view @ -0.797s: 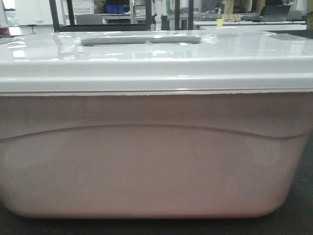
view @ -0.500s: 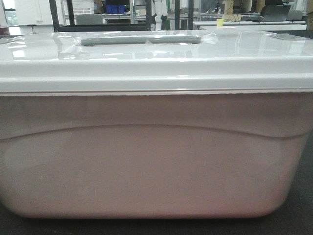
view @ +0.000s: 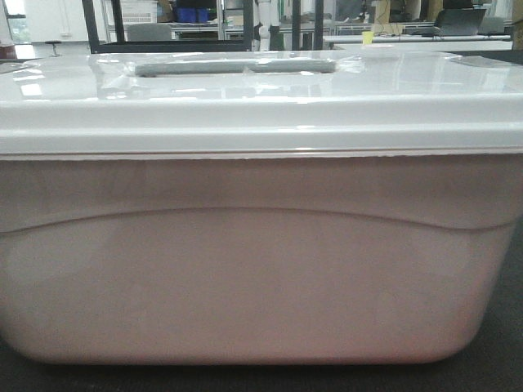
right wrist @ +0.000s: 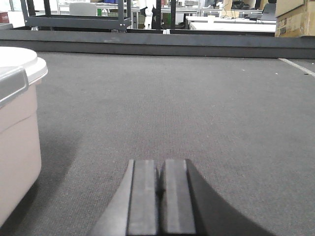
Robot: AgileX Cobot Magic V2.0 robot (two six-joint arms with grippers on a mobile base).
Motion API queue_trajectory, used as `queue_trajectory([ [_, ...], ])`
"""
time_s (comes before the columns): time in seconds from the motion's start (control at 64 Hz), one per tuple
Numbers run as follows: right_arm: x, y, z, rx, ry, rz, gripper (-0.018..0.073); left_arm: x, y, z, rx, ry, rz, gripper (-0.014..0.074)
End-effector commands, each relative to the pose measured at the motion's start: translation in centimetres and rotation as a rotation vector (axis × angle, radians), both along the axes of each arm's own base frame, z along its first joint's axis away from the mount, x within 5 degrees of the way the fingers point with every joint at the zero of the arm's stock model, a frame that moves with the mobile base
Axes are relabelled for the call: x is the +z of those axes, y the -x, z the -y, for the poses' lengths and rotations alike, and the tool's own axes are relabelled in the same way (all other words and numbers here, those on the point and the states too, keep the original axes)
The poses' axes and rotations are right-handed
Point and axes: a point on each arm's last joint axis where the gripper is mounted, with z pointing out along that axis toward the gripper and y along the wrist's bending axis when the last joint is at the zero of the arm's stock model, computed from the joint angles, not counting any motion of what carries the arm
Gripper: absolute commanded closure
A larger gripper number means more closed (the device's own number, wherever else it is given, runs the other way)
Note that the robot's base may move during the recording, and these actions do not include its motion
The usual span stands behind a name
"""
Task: Grab white bin and place on right shelf
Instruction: 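Move both grippers toward the sides of the pink bin with white lid, then close both grippers on the white lid rim at opposite sides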
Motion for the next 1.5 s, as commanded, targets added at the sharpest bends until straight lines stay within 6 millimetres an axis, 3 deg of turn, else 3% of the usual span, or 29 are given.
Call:
queue_trajectory([
  [0.0, 0.8, 0.1, 0.1, -0.009, -0.004, 0.099, 0.0491, 0.3, 0.1, 0.0, 0.004, 0.015, 0.085, 0.0715],
  [0.328, 1.1, 0.2, 0.1, -0.012, -0.005, 0.126, 0.0491, 0.7, 0.1, -0.1, 0.007, 0.030, 0.128, 0.0715],
  [0.438, 1.9, 0.3, 0.2, -0.020, -0.006, 0.212, 0.0491, 1.5, 0.2, -0.2, 0.014, 0.079, 0.205, 0.0715],
  [0.594, 6.4, 1.5, 0.3, -0.030, -0.016, 0.414, 0.0491, 5.4, 1.0, -0.2, 0.006, 0.084, 0.274, 0.0715],
  [0.672, 9.7, 2.3, 0.3, -0.024, -0.017, 0.454, 0.0491, 8.9, 1.7, -0.1, 0.008, -0.008, 0.303, 0.0715],
  [0.844, 17.0, 3.0, 0.1, -0.002, -0.014, 0.407, 0.0491, 16.9, 2.8, -0.2, 0.031, -0.105, 0.333, 0.0710],
  [1.016, 21.4, 1.4, -0.1, 0.012, -0.019, 0.327, 0.0480, 20.8, 1.2, -0.2, 0.027, -0.103, 0.138, 0.0703],
  [1.126, 22.5, -0.5, -0.1, 0.016, -0.017, 0.255, 0.0396, 21.8, -0.3, -0.1, 0.014, -0.087, 0.033, 0.0638],
  [1.204, 22.4, -2.2, -0.2, 0.017, -0.017, 0.195, 0.0268, 21.8, -1.7, 0.1, 0.000, -0.068, -0.044, 0.0533],
  [1.407, 20.5, -6.4, -0.3, 0.022, -0.015, -0.005, -0.0027, 20.6, -3.9, 1.1, -0.095, 0.042, -0.189, 0.0233],
  [1.485, 19.6, -7.3, -0.4, 0.033, -0.034, -0.092, -0.0071, 20.1, -4.4, 1.5, -0.125, 0.090, -0.252, 0.0176],
])
